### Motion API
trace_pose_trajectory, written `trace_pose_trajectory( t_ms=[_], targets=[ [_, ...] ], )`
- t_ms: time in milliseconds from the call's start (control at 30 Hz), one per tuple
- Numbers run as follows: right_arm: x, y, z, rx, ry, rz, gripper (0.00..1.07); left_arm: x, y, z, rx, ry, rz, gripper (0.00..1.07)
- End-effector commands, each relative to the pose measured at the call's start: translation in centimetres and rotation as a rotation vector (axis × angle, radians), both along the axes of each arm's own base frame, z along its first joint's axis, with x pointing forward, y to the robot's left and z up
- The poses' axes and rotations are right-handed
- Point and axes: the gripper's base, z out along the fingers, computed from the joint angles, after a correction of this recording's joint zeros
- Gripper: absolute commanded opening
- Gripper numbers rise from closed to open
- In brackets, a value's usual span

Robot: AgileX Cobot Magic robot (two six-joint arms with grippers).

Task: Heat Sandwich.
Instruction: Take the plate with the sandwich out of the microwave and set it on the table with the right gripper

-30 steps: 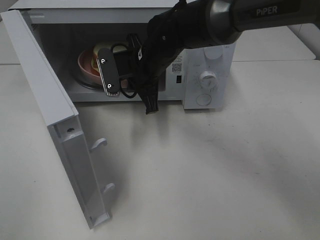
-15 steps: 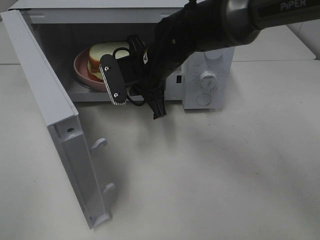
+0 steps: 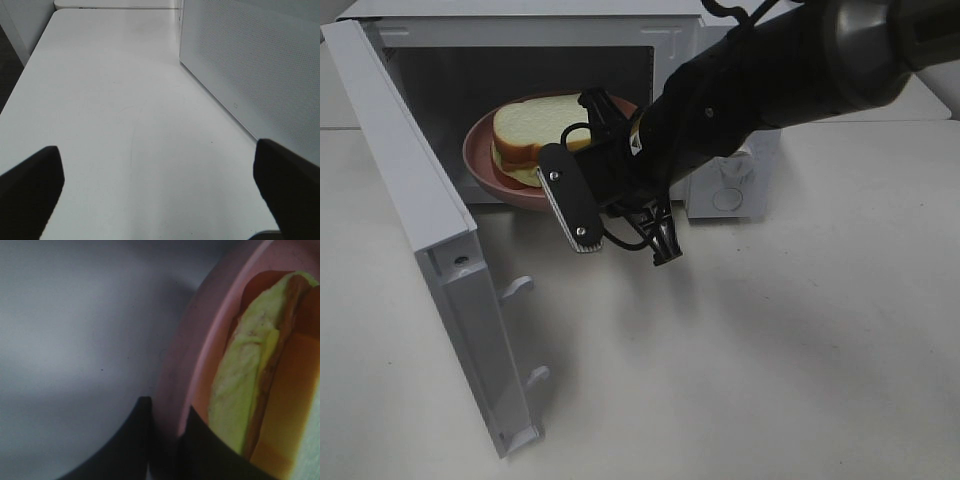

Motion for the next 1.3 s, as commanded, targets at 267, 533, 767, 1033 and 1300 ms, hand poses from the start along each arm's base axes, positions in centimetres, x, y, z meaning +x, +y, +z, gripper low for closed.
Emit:
trace_pose_trajectory(
  t_ms=[267, 533, 767, 1033, 1300],
  targets=[
    [-2.2, -1.7, 1.9, 0.037, -0.047, 0.017, 0.00, 0.0, 0.0, 0.1, -0.001, -0.017, 0.006, 0.98],
    [-4.4, -3.6, 2.6, 0.038, -0.046, 0.017, 0.00, 0.0, 0.0, 0.1, -0.001, -0.017, 0.006, 0.98],
    [-6.1, -5.0, 3.2, 0.039, -0.044, 0.013, 0.00, 0.0, 0.0, 0.1, -0.001, -0.017, 0.006, 0.98],
    [-8.5, -7.0, 3.8, 0.049, -0.038, -0.002, 0.00, 0.0, 0.0, 0.1, -0.001, -0.017, 0.006, 0.98],
    [-11.3, -9.4, 4.2, 0.056, -0.022, -0.028, 0.00, 0.0, 0.0, 0.1, -0.001, -0.017, 0.006, 0.98]
  ],
)
